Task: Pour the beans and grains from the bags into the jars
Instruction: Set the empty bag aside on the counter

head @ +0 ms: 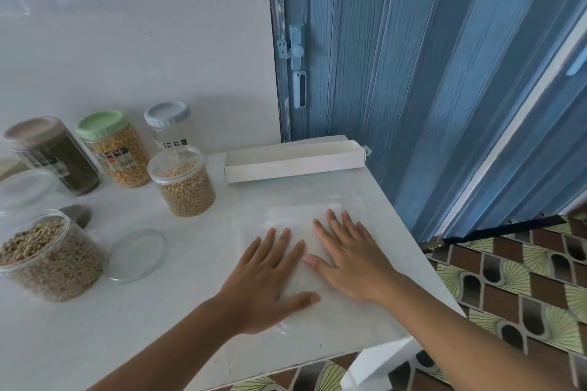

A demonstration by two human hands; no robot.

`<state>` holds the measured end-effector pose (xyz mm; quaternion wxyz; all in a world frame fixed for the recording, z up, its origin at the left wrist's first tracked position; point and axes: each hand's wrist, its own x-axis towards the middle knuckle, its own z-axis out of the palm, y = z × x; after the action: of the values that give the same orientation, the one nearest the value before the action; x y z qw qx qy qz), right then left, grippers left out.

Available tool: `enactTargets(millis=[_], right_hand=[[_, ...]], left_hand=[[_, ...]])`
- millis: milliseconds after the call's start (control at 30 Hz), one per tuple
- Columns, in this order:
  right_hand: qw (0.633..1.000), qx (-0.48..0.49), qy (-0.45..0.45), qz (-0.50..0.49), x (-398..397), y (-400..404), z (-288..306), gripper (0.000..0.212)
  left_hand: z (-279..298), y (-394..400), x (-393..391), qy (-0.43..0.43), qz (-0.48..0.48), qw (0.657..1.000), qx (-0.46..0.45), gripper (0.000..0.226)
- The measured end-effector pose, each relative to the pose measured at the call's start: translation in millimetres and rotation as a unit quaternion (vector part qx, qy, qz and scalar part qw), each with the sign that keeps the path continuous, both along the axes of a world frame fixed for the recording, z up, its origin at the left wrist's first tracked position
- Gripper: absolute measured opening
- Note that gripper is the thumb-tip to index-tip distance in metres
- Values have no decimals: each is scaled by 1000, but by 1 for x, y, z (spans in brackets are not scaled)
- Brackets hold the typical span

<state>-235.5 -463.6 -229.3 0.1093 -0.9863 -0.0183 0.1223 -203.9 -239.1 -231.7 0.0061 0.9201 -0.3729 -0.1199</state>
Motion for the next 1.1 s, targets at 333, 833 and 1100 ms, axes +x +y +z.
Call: enactTargets(millis=[333, 833, 1100], right_hand=[[999, -4, -33, -3, -4, 0, -7, 79], [998, 43, -45, 12, 46, 15, 72, 80], [990, 40, -68, 119, 91, 113, 109, 83]], left_hand=[[-7, 0, 1, -11, -1, 1000, -6, 98], [68, 42, 33, -123, 200, 951, -200, 84], [115, 137, 34, -178, 360, 910, -100, 97]])
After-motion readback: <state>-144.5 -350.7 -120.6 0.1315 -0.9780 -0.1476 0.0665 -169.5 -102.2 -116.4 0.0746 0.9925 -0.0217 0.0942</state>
